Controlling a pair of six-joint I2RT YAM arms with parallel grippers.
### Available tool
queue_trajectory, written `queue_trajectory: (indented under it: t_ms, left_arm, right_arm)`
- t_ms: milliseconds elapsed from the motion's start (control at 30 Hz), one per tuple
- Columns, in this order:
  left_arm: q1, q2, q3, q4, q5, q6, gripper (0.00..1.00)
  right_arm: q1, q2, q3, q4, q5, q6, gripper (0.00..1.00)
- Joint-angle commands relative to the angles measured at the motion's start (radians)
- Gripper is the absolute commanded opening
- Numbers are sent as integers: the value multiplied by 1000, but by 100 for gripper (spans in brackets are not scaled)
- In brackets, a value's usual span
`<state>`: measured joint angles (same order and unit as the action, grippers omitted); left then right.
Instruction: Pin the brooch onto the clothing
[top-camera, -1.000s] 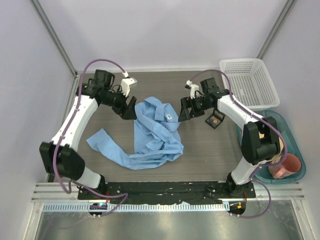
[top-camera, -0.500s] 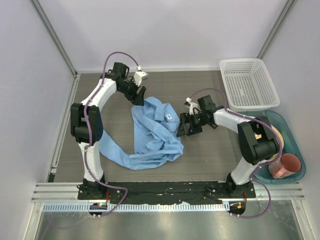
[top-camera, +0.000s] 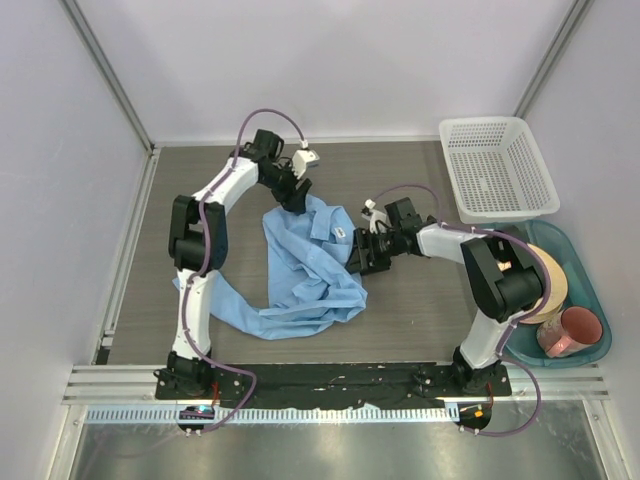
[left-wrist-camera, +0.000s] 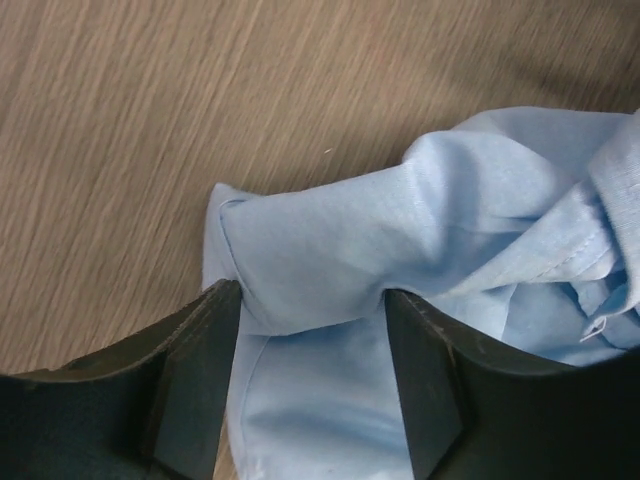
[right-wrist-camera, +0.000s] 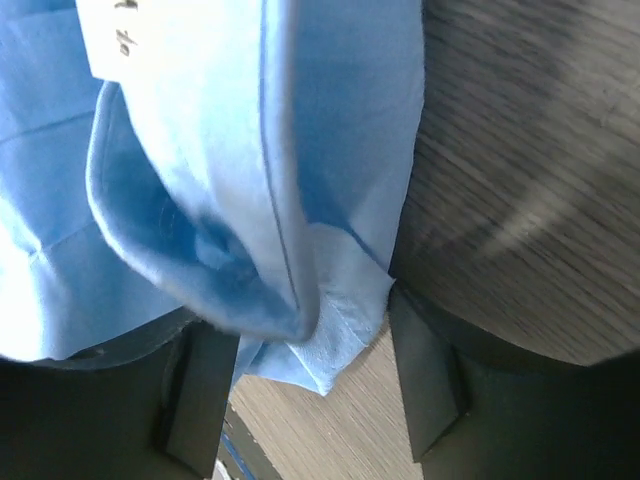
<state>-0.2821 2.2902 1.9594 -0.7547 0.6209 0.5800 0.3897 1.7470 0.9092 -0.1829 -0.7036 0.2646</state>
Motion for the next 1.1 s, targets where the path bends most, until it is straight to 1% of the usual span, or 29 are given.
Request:
queue_trajectory:
  t_ms: [0, 33, 100, 133, 200, 233, 267, 333, 367, 433, 467, 500, 533, 567, 600, 667, 700, 733, 800, 833, 900, 933, 967, 1067]
  left_arm:
    - [-14, 0, 44, 25, 5, -18, 58]
    - [-14, -15, 39, 19, 5, -25, 45]
    - [-5, -46, 7, 14, 10, -51, 29]
    - [1, -85, -8, 12, 17, -66, 18]
    - [26, -138, -33, 5, 10, -109, 11]
    - [37, -162, -39, -3, 10, -149, 5]
    - [50, -226, -48, -26, 14, -163, 0]
    - [87, -303, -86, -38, 17, -204, 0]
    - [101, -378, -106, -49, 23, -210, 0]
    - [132, -466, -160, -51, 23, -244, 0]
    - [141, -548, -177, -52, 23, -255, 0]
    - [158, -589, -207, -52, 23, -265, 0]
    - [164, -625, -221, -49, 11, -279, 0]
    - [170, -668, -231, -48, 2, -307, 0]
    - [182, -743, -249, -46, -4, -318, 0]
    - [188, -825, -264, -29, -44, -360, 0]
    - [190, -903, -277, -23, -59, -373, 0]
    - [192, -937, -281, -17, -72, -381, 0]
    - [192, -1009, -287, -3, -104, -417, 0]
    - [192, -1070, -284, 2, -118, -431, 0]
    - [192, -1135, -277, 12, -162, -486, 0]
    - [192, -1193, -268, 14, -168, -497, 0]
    - [190, -1221, -264, 12, -168, -503, 0]
    - [190, -1325, -249, 11, -188, -543, 0]
  right_arm:
    - [8, 45, 36, 59, 6, 62, 56]
    - [8, 45, 45, 62, 3, 64, 36]
    - [8, 23, 59, 60, 4, 62, 18]
    - [6, 11, 78, 57, 7, 59, 1]
    - [8, -30, 108, 17, 30, 27, 1]
    - [8, -44, 147, -6, 38, 6, 1]
    - [8, -58, 169, -50, 52, -11, 1]
    - [8, -108, 230, -91, 91, -68, 1]
    - [8, -127, 252, -130, 107, -83, 1]
    - [6, -164, 331, -171, 147, -132, 1]
    - [9, -175, 359, -208, 159, -146, 1]
    - [8, -185, 388, -225, 171, -160, 1]
    - [6, -196, 445, -243, 194, -188, 1]
    - [8, -219, 473, -269, 205, -198, 1]
    - [6, -231, 500, -282, 214, -209, 1]
    - [9, -251, 582, -318, 237, -237, 1]
    - [15, -271, 608, -331, 246, -246, 1]
    - [20, -282, 656, -340, 260, -252, 1]
    - [35, -314, 704, -369, 273, -260, 1]
    - [63, -331, 744, -375, 280, -281, 1]
    - [119, -383, 778, -389, 340, -309, 1]
    - [189, -397, 809, -394, 370, -329, 1]
    - [233, -415, 819, -398, 442, -355, 1]
    - [343, -466, 862, -409, 538, -367, 1]
